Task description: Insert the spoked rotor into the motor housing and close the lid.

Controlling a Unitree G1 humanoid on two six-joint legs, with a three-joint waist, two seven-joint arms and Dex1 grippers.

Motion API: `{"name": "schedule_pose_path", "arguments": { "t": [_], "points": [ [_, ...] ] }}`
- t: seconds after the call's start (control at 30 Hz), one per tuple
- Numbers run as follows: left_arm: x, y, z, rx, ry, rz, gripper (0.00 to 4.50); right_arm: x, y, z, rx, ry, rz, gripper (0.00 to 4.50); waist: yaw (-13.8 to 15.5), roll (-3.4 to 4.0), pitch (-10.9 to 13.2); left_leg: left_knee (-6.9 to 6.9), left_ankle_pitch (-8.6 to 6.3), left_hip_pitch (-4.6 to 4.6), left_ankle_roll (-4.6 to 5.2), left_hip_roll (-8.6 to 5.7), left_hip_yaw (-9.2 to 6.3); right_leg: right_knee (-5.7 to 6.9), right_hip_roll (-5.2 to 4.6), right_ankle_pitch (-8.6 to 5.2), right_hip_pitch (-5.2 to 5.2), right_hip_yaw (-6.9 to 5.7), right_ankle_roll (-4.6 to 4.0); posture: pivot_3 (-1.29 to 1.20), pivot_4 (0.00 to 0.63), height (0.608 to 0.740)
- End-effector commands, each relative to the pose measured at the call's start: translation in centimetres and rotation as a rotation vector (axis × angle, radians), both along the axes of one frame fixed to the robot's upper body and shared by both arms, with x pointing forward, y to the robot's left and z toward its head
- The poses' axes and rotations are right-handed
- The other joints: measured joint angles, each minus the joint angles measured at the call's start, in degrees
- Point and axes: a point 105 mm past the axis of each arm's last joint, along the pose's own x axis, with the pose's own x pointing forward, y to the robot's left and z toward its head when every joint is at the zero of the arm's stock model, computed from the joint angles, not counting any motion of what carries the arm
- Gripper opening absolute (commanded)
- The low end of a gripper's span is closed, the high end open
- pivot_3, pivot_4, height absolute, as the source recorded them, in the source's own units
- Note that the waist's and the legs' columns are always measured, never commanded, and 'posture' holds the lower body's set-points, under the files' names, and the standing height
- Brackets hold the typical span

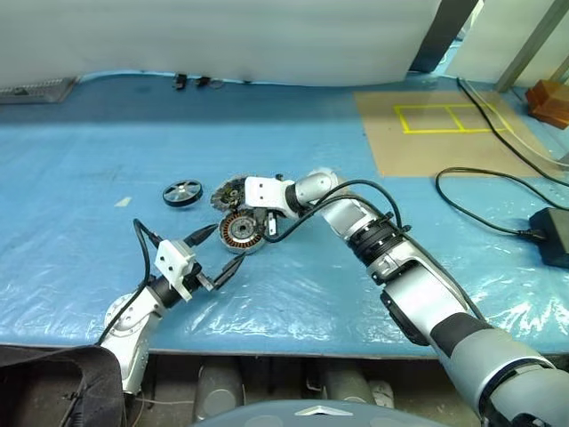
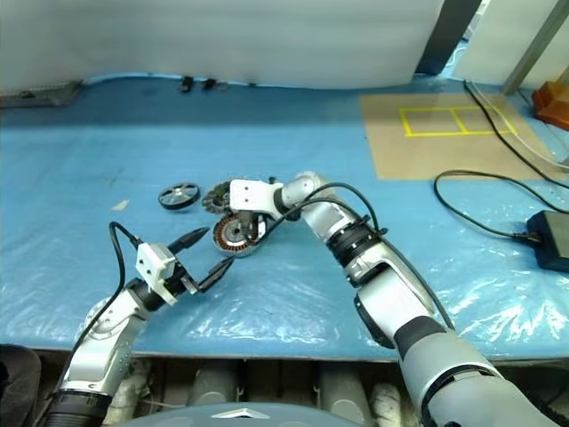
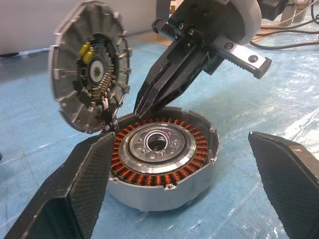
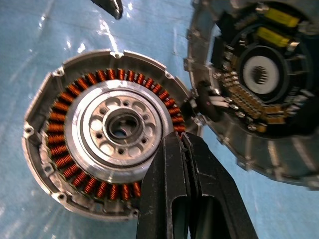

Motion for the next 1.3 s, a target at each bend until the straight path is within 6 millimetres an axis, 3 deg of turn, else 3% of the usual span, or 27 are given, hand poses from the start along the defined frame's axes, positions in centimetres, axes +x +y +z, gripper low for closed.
{"name": "schedule_pose_path", "arguments": {
  "t": [0.03, 0.3, 0.47, 0.6, 0.87, 1.1, 1.2, 1.3],
  "points": [
    [0.1, 0.0, 0.6, 0.007, -0.032, -0.006, 4.50, -0.5, 1.0, 1.0, -0.006, -0.044, 0.060, 0.02, -0.06, 0.00, 0.00, 0.00, 0.00, 0.00, 0.00, 0.00, 0.04, 0.00, 0.00, 0.00, -0.01, 0.00, 0.00, 0.00, 0.150, 0.740],
    [-0.1, 0.1, 0.6, 0.011, -0.029, -0.001, 4.50, -2.4, 2.6, 1.5, 0.074, 0.065, 0.102, 0.02, -0.06, 0.00, 0.01, -0.01, 0.00, -0.03, 0.01, 0.01, 0.18, 0.01, 0.00, 0.00, -0.05, 0.00, 0.00, 0.00, 0.150, 0.740],
    [0.1, 0.2, 0.8, 0.012, -0.034, -0.003, 4.50, -2.6, 2.1, 0.8, 0.019, 0.052, 0.111, 0.02, 0.11, -0.01, 0.01, -0.01, 0.00, -0.02, 0.00, 0.01, 0.18, 0.01, -0.01, 0.00, -0.05, 0.00, 0.00, 0.00, 0.150, 0.740],
    [0.1, 0.1, 0.8, 0.014, -0.034, -0.005, 4.50, -2.3, 0.9, -0.8, -0.074, 0.007, 0.109, 0.02, 0.10, -0.01, 0.01, 0.00, 0.00, -0.03, 0.00, 0.00, 0.18, 0.01, -0.02, 0.00, -0.05, 0.00, 0.00, 0.00, 0.150, 0.740],
    [0.1, 0.1, 0.8, 0.015, -0.033, -0.008, 4.50, -1.7, 0.1, -0.9, -0.121, -0.041, 0.110, 0.02, 0.10, -0.01, 0.01, 0.02, 0.00, 0.00, 0.00, 0.00, 0.19, 0.03, -0.01, 0.00, -0.03, 0.01, 0.00, 0.00, 0.150, 0.740],
    [0.2, -0.1, 0.8, 0.013, -0.034, -0.013, 4.50, -1.9, 0.7, -1.4, -0.141, -0.118, 0.146, 0.02, 0.04, -0.01, 0.01, 0.02, 0.00, 0.01, 0.00, 0.00, 0.19, 0.03, -0.01, 0.00, -0.02, 0.01, 0.00, 0.00, 0.150, 0.740],
    [0.2, -0.1, 0.8, 0.012, -0.033, -0.013, 4.50, -2.3, 1.4, -1.8, -0.109, -0.113, 0.156, 0.02, 0.03, -0.01, 0.01, 0.03, 0.00, 0.01, 0.00, 0.00, 0.19, 0.04, -0.01, 0.00, -0.03, 0.01, 0.00, 0.00, 0.150, 0.740],
    [0.1, 0.0, 0.8, 0.015, -0.033, -0.011, 4.50, -2.9, 2.5, -0.5, 0.038, 0.027, 0.102, 0.02, -0.11, -0.01, 0.01, 0.02, 0.00, 0.02, 0.00, 0.00, 0.18, 0.05, -0.01, 0.00, -0.03, 0.03, 0.00, 0.00, 0.150, 0.740]
  ]
}}
